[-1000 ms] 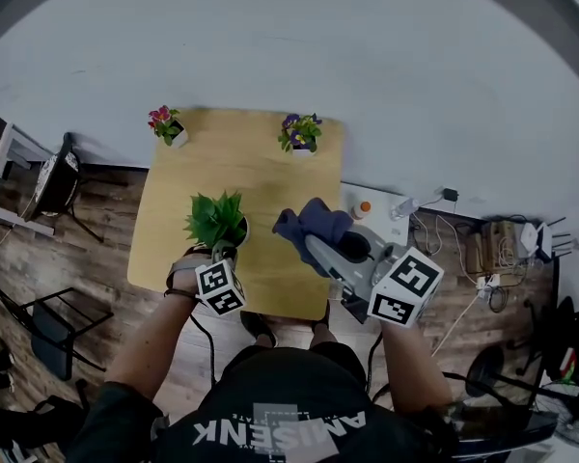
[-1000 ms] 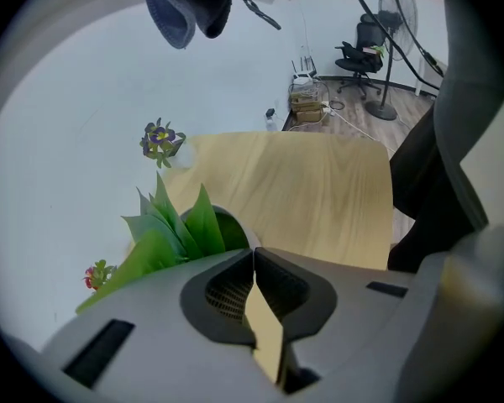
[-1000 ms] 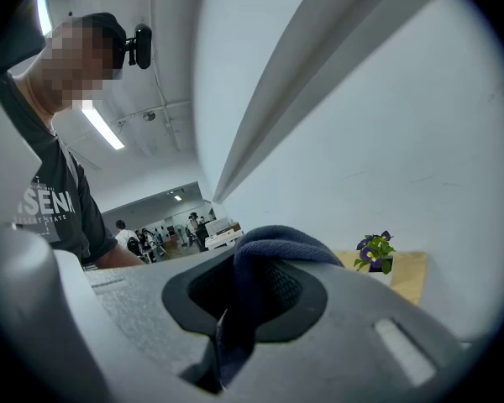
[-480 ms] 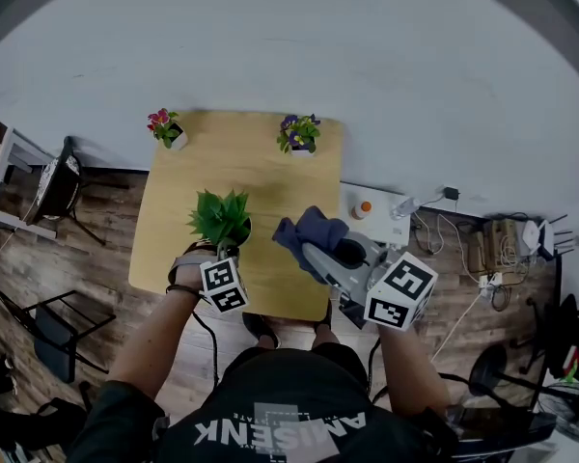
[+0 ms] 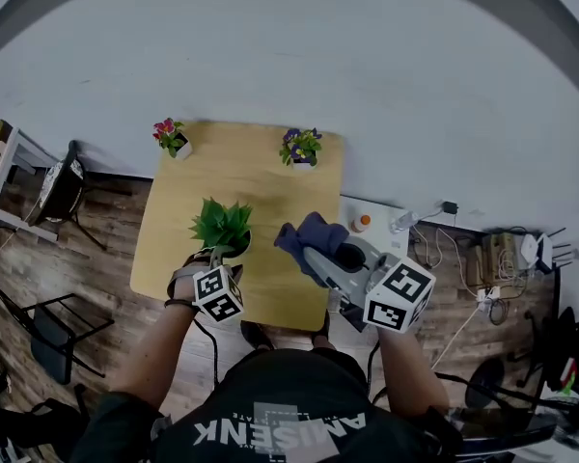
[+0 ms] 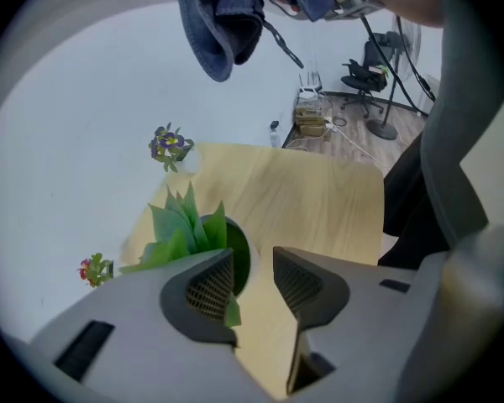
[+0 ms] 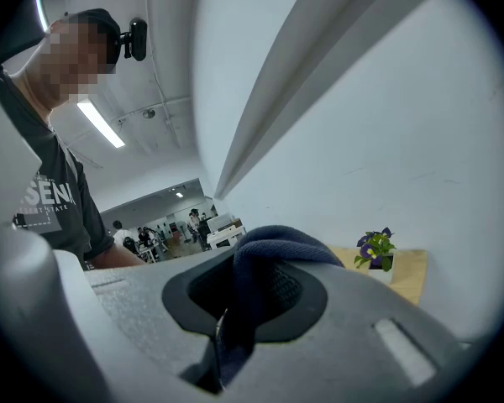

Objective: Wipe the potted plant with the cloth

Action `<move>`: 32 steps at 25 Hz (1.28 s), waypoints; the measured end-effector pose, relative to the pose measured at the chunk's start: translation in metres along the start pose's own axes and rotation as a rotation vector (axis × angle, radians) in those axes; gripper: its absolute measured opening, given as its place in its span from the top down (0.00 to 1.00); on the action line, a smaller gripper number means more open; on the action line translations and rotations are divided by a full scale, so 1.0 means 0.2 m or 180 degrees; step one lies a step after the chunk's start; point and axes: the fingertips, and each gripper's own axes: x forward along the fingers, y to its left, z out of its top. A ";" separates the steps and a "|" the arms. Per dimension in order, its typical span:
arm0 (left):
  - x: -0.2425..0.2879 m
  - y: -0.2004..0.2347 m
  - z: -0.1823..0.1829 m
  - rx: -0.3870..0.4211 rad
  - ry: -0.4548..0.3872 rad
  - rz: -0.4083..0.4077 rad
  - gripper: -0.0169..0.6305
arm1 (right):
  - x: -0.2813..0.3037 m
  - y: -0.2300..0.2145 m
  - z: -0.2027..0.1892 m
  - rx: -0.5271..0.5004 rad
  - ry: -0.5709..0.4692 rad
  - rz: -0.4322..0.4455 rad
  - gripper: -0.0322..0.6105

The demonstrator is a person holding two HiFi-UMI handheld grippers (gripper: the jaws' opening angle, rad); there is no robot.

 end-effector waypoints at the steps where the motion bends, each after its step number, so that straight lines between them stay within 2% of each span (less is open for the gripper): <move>1: -0.03 0.01 0.01 -0.0112 -0.0039 0.0030 0.75 | 0.00 0.00 0.02 -0.0024 -0.0005 0.0011 0.88; 4: -0.13 0.06 0.06 -0.0508 -0.0225 0.0138 0.75 | 0.01 0.00 0.08 -0.0110 -0.0016 0.0077 0.88; 6: -0.23 0.10 0.11 -0.0872 -0.0458 0.0211 0.75 | 0.03 0.02 0.11 -0.0171 -0.0010 0.0154 0.88; 9: -0.41 0.18 0.18 -0.1377 -0.0881 0.0384 0.75 | 0.07 0.03 0.16 -0.0265 0.0002 0.0271 0.88; 14: -0.77 0.33 0.27 -0.1920 -0.1676 0.0754 0.75 | 0.13 0.04 0.29 -0.0428 -0.0050 0.0406 0.88; 17: -1.02 0.39 0.27 -0.2337 -0.2123 0.0954 0.75 | 0.17 0.06 0.36 -0.0515 -0.0082 0.0491 0.88; 19: -1.17 0.42 0.24 -0.2511 -0.2253 0.1203 0.75 | 0.18 0.09 0.38 -0.0537 -0.0083 0.0540 0.88; 23: -1.38 0.44 0.18 -0.2542 -0.2294 0.1716 0.79 | 0.19 0.12 0.47 -0.0593 -0.0143 0.0543 0.88; 24: -1.40 0.45 0.15 -0.2574 -0.2232 0.1795 0.84 | 0.19 0.13 0.49 -0.0604 -0.0168 0.0540 0.88; 25: -1.42 0.45 0.13 -0.2620 -0.2158 0.1852 0.94 | 0.20 0.13 0.51 -0.0628 -0.0179 0.0546 0.88; 27: -1.47 0.45 0.09 -0.2725 -0.2131 0.1959 0.95 | 0.22 0.16 0.54 -0.0708 -0.0156 0.0590 0.88; 32: -1.67 0.49 0.03 -0.3133 -0.2500 0.2207 0.97 | 0.25 0.22 0.58 -0.0825 -0.0149 0.0646 0.88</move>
